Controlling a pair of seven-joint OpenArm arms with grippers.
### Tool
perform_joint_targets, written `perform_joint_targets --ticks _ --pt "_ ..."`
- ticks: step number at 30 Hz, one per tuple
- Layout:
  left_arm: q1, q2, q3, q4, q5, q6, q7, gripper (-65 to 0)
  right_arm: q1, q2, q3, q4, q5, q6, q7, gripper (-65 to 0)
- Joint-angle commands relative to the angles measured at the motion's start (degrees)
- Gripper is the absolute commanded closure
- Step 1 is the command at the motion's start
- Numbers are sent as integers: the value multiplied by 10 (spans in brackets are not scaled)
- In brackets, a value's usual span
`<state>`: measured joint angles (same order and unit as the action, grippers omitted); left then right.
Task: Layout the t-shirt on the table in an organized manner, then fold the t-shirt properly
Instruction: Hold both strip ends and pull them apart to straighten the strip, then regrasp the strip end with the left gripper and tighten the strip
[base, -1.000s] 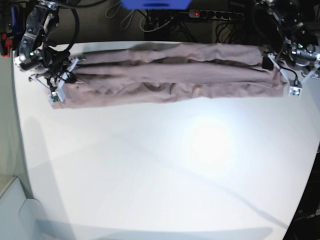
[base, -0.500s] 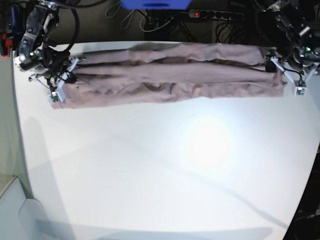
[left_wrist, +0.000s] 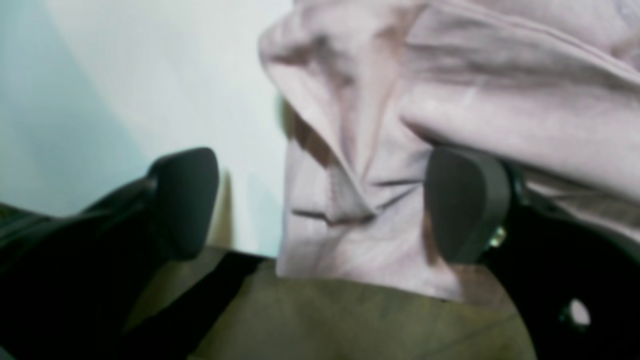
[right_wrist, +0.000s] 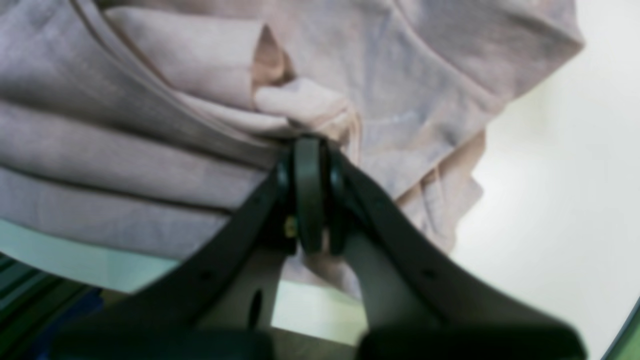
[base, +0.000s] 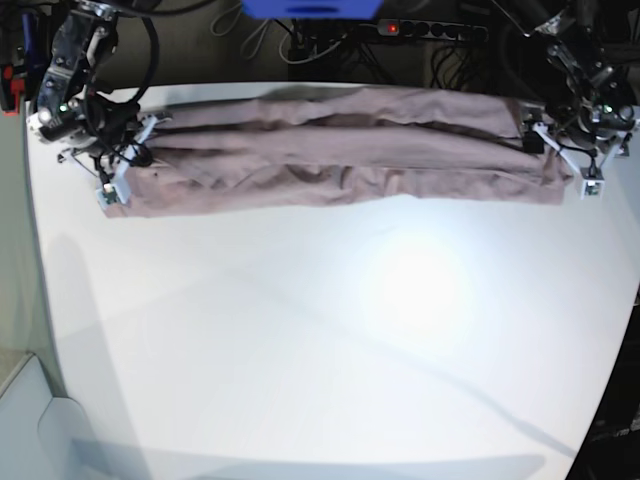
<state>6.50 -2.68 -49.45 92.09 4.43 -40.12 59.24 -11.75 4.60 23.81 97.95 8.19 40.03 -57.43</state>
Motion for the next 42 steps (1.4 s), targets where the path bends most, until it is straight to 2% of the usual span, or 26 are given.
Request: perform_joint_targets --ticks 1,14,16,19,24,28,42 --pt "0 0 10 -7 19 1 7 -650 4 3 -2 1 -1 0 -9 0" --pt "0 0 22 -14 17 1 5 -650 12 3 -3 1 -1 0 -9 0" --pt "0 -2 37 -14 17 1 5 -563 12 3 -3 1 -1 0 -9 0" --pt "0 -2 51 -14 17 1 7 -385 18 3 -3 0 -1 0 -10 0" --pt "-10 -1 55 -17 18 1 9 -146 26 5 -3 -28 -1 0 -10 0" --pt "-14 -6 55 -46 18 1 11 0 31 11 -3 -45 -1 0 -10 0" --pt "-24 -6 53 -68 19 1 12 -9 32 11 -3 -45 -1 0 -9 0"
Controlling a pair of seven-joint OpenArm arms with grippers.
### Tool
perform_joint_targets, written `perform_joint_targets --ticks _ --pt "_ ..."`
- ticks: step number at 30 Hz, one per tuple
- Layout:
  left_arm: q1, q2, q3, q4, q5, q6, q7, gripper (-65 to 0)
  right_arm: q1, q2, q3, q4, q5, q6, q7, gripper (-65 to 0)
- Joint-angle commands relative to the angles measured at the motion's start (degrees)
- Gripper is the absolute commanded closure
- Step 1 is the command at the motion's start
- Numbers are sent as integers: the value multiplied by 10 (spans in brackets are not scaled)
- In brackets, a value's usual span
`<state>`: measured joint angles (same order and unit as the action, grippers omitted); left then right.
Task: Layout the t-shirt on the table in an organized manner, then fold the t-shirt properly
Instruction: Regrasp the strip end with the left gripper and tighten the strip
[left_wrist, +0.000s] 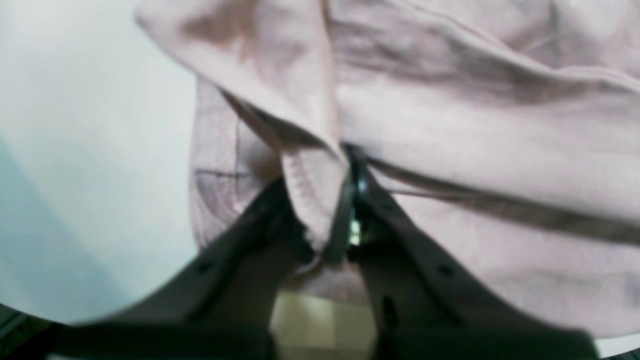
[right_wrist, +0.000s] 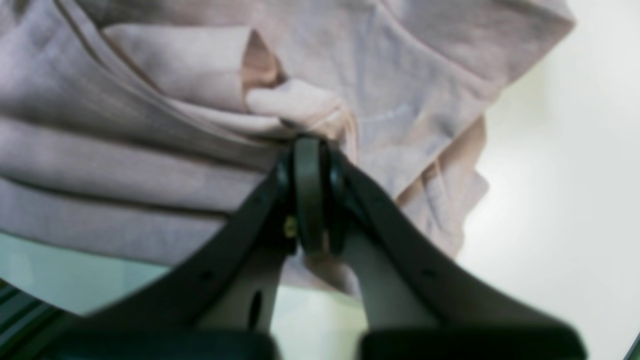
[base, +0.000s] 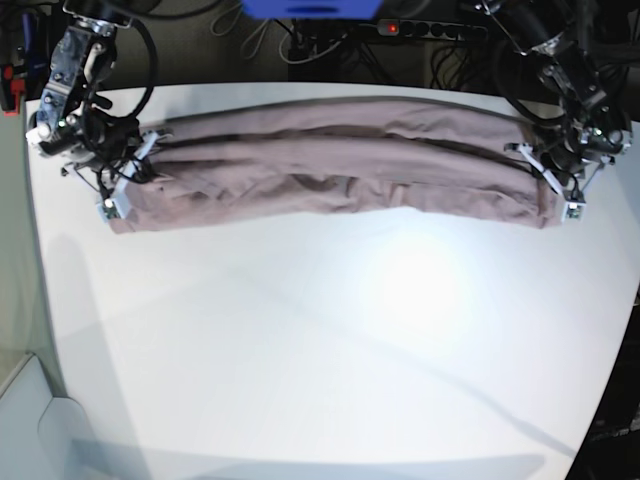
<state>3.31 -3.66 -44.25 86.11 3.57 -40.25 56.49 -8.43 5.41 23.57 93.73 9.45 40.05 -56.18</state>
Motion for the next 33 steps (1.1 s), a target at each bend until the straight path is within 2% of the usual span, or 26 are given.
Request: perform_joint_targets --ticks 1,7,23,26,33 --pt "8 4 1 -8 26 2 40 -9 -1 3 -1 -2 -14 -1 -21 0" --pt "8 4 0 2 26 2 38 -1 -1 3 -1 -2 -14 -1 -21 0" --pt "8 11 2 170 27 2 40 -1 -2 3 -1 -2 -14 -1 -21 0" --pt "8 20 3 193 26 2 62 -1 -2 3 -1 -2 -14 -1 -21 0" --pt "9 21 3 192 31 2 69 -1 -2 3 -1 -2 -14 -1 -21 0"
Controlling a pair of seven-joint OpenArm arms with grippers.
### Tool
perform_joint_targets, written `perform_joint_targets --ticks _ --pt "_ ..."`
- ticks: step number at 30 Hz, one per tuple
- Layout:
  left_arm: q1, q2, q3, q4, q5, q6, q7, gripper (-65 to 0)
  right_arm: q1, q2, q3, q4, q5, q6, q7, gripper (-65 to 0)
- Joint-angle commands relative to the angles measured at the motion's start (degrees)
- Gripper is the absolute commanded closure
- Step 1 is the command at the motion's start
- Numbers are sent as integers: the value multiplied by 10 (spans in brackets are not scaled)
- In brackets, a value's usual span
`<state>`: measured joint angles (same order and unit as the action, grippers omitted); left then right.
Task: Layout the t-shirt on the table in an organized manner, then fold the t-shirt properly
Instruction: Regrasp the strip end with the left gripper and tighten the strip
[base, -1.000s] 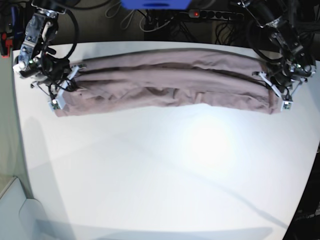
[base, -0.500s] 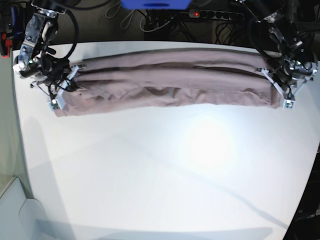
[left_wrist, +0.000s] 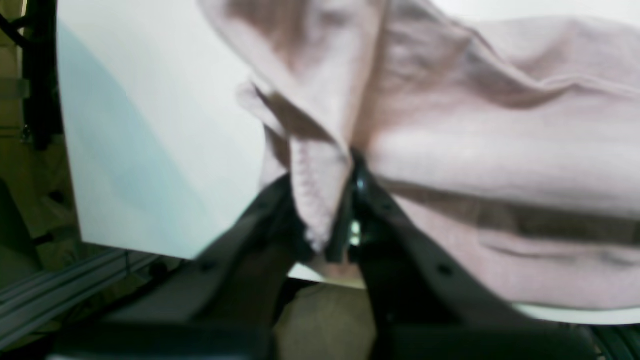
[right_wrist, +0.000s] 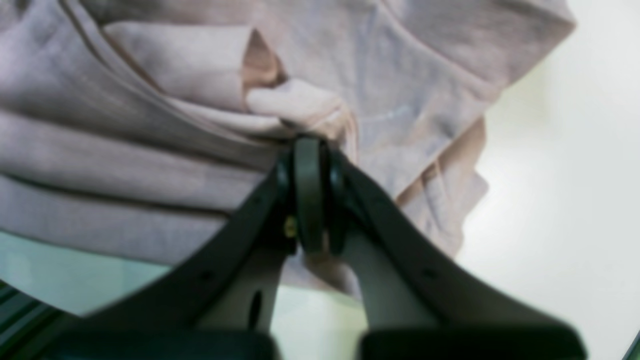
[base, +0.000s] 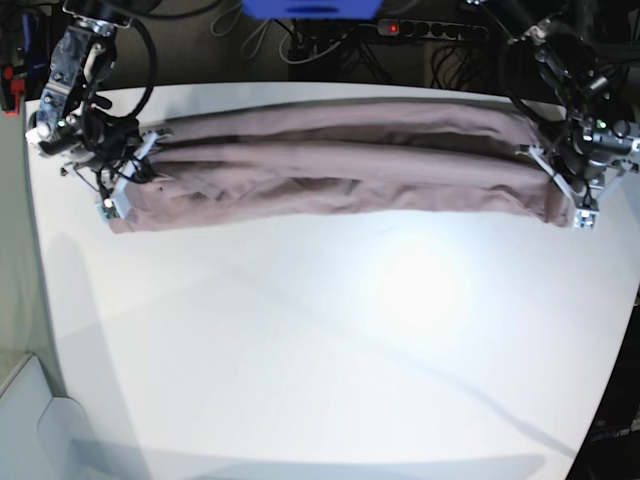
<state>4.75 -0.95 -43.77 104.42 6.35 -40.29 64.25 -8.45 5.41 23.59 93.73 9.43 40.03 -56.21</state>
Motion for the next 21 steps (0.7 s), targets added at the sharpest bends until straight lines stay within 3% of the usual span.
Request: perform_joint_targets --ticks 1,5,7,13,15,21 --pt "-4 -9 -1 2 3 3 -8 -1 -2 3 -1 -2 -14 0 -21 0" --pt "-4 -12 -3 -20 4 3 -8 -2 -2 3 -1 -2 -14 0 -21 0" --pt "-3 -14 -4 -28 4 3 -8 -35 -2 3 -1 -2 -14 0 -21 0" --pt "-2 -22 -6 -31 4 3 -7 -285 -1 3 -1 -2 -14 0 -21 0" --pt "-2 -23 -6 -31 3 3 -5 -334 -1 3 -1 -2 -14 0 -21 0" --pt "-3 -23 -13 -25 2 3 -6 -345 -1 3 -1 -2 -14 0 -21 0"
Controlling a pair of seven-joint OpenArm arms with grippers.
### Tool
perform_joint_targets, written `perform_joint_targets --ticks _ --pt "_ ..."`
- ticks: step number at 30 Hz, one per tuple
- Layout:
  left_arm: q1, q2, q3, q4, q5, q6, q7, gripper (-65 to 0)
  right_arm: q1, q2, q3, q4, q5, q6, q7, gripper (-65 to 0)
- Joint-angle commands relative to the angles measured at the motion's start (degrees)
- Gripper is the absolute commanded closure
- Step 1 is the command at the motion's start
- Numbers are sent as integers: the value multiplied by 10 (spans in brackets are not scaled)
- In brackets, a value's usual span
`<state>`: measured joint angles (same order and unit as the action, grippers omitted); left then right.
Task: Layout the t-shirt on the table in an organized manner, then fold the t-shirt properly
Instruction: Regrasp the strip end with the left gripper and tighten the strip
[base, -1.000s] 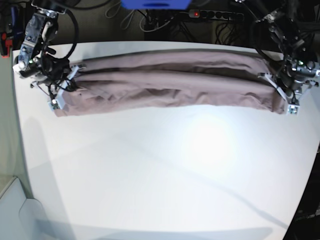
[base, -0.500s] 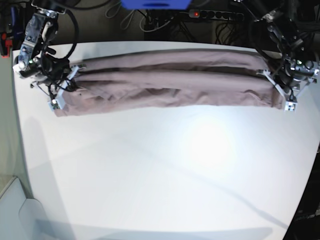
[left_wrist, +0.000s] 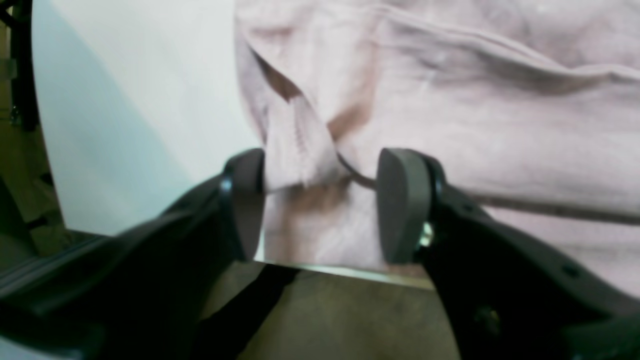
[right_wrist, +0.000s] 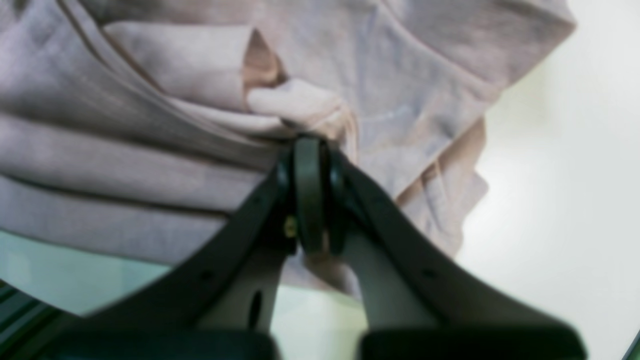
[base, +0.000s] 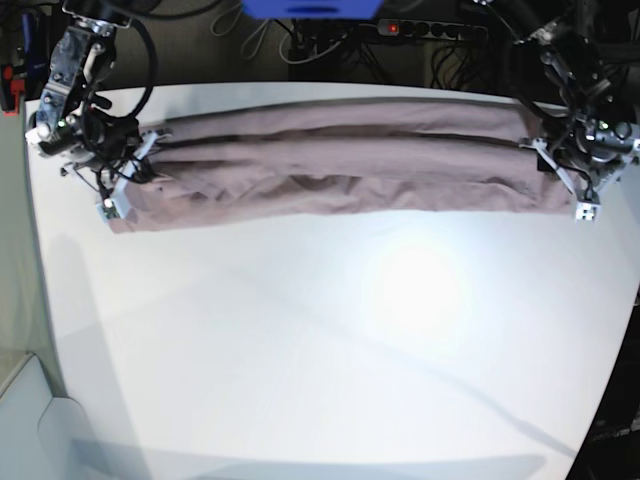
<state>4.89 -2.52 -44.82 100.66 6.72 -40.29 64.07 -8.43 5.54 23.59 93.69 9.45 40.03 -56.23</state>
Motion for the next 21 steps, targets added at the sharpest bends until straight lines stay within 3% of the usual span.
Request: perform_joint_targets --ticks 1,10,16,21 --pt "-8 -8 -15 13 -1 3 -4 -346 -1 2 -1 -2 -14 0 -21 0" --pt "-39 -27 -103 7 -6 3 0 -348 -1 2 -1 -2 -14 0 -21 0" --pt "-50 -31 -106 14 -9 3 22 -456 -1 2 -1 -2 -14 0 -21 0" --pt "-59 -31 -105 14 -102 3 77 -500 -1 2 -1 -2 -14 0 -21 0"
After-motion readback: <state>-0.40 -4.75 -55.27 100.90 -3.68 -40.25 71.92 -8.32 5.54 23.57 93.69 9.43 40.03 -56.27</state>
